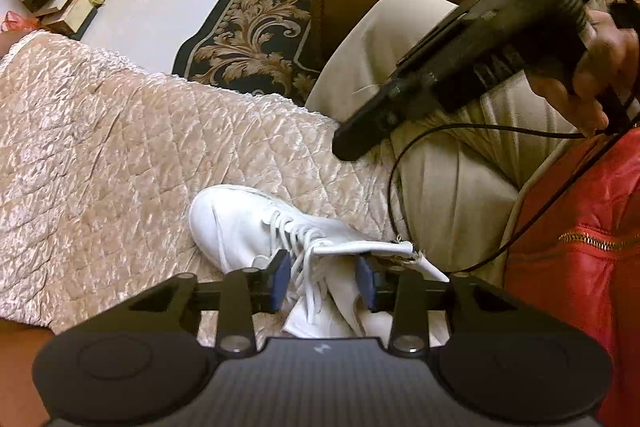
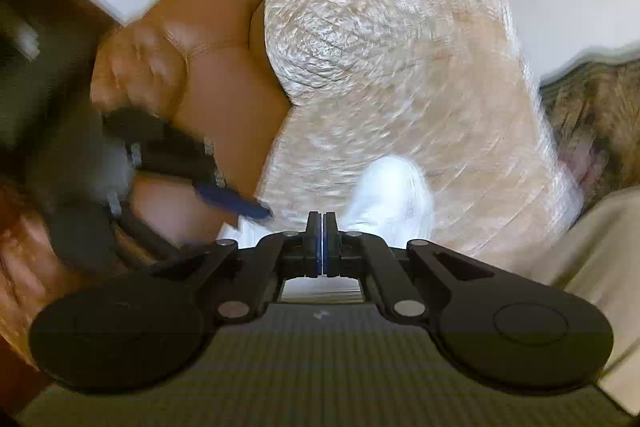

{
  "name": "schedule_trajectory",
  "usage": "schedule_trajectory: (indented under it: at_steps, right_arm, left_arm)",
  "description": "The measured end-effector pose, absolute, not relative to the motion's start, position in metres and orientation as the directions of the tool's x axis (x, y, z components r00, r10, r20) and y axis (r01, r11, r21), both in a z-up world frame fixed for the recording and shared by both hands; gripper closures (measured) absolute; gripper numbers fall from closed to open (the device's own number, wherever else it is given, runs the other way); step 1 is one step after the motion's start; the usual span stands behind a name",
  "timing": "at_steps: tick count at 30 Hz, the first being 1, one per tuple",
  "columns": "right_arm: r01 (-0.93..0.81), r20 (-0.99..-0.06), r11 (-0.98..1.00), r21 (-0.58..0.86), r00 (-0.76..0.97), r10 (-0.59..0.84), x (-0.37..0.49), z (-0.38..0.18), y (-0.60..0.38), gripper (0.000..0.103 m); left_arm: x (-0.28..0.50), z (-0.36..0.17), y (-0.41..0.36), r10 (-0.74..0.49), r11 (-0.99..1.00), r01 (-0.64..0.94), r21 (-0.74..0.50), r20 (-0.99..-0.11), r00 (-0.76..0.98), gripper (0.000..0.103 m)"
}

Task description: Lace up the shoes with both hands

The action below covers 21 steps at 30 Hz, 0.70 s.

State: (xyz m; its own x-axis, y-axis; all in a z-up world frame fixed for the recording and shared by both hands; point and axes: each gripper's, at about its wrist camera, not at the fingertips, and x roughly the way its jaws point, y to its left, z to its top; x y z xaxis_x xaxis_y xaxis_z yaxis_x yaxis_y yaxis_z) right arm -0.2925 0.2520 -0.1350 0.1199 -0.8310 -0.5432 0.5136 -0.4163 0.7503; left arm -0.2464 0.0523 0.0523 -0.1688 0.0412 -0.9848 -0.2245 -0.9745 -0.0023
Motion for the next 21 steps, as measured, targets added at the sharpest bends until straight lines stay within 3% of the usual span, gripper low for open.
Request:
schedule_trajectory:
  at_steps: [2, 5, 11, 15, 21]
  right_arm:
    - [0.417, -0.513, -0.419, 0.807, 0.141, -0.847, -0.300, -0.147, 0.256, 0.088]
    - [0.343, -0.518, -0.446, 0.827, 0.155, -0.841, -0.302, -0.162, 0.259, 0.068]
    - [0.232, -0.507, -0.465, 0.854, 0.175, -0.844, -0.306, -0.186, 0.265, 0.063]
    - [0.206, -0.510, -0.477, 0.855, 0.164, -0.844, -0.308, -0.190, 0.272, 0.063]
    - [0.152, -0.533, -0.514, 0.844, 0.135, -0.835, -0.315, -0.198, 0.282, 0.062]
  left_arm:
    - [-0.243, 0.056, 0.044, 0.052, -0.982, -0.190, -0.017, -0.983, -0.178, 0.047]
    - [-0.237, 0.058, 0.008, 0.084, -0.996, -0.046, -0.075, -0.968, -0.235, 0.046]
    - [-0.224, 0.038, -0.077, 0.039, -0.959, 0.245, -0.139, -0.928, -0.371, 0.044]
    - [-0.217, -0.042, -0.107, -0.030, -0.895, 0.433, -0.106, -0.955, -0.296, 0.049]
    - [-0.219, -0.114, -0.093, -0.082, -0.869, 0.491, -0.068, -0.957, -0.278, 0.056]
